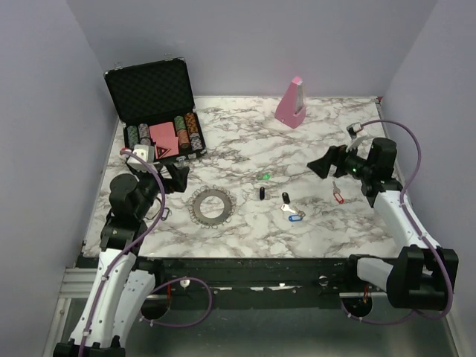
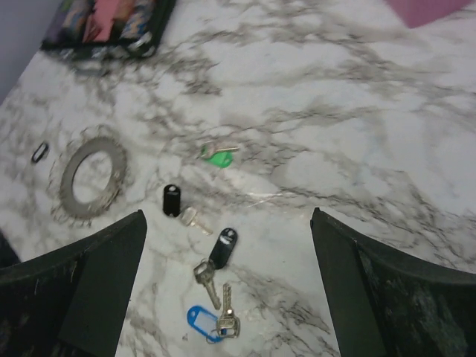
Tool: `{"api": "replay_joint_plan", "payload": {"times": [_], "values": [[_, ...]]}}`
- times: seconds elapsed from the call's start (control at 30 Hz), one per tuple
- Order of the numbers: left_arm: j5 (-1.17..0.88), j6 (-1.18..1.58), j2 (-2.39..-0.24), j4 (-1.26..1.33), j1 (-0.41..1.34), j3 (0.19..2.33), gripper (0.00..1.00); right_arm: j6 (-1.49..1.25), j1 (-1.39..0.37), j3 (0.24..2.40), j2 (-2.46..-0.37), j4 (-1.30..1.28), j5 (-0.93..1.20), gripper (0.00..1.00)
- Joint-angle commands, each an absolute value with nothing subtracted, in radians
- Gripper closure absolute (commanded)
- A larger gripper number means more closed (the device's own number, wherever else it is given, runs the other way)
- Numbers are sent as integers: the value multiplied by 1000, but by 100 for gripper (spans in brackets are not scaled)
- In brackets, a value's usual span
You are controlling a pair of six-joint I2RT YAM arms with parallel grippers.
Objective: Put the keys on the keyring
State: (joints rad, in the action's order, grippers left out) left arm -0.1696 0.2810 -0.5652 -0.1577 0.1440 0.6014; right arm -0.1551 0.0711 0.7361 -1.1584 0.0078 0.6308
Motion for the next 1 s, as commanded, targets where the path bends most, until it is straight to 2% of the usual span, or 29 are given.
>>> {"api": "replay_joint_plan", "payload": {"times": [0.0, 0.13, 0.23, 0.33, 0.47, 0.6, 0.73, 0.97], "values": [[-331, 389, -610, -193, 147, 656, 1, 115, 72, 703, -1126, -26, 1144, 0], [-471, 482, -664, -282, 182, 716, 1, 78, 71, 709, -1138, -21, 1254, 0], [-463, 509, -678, -340, 233, 736, 1, 78, 72, 727, -1158, -48, 1288, 0], [-373, 522, -690, -414, 323, 747, 1, 87, 72, 739, -1161, -72, 1266, 0], [-90, 518, -710, -518, 530, 782, 1, 84, 71, 759, -1167, -103, 1207, 0], [107, 526, -738, -538, 676, 795, 1, 32, 72, 767, -1173, -86, 1141, 0], [161, 526, -741, -506, 701, 789, 1, 58, 71, 770, -1169, -101, 1109, 0], [141, 543, -617, -370, 699, 710, 1, 86, 72, 762, -1164, -110, 1085, 0]]}}
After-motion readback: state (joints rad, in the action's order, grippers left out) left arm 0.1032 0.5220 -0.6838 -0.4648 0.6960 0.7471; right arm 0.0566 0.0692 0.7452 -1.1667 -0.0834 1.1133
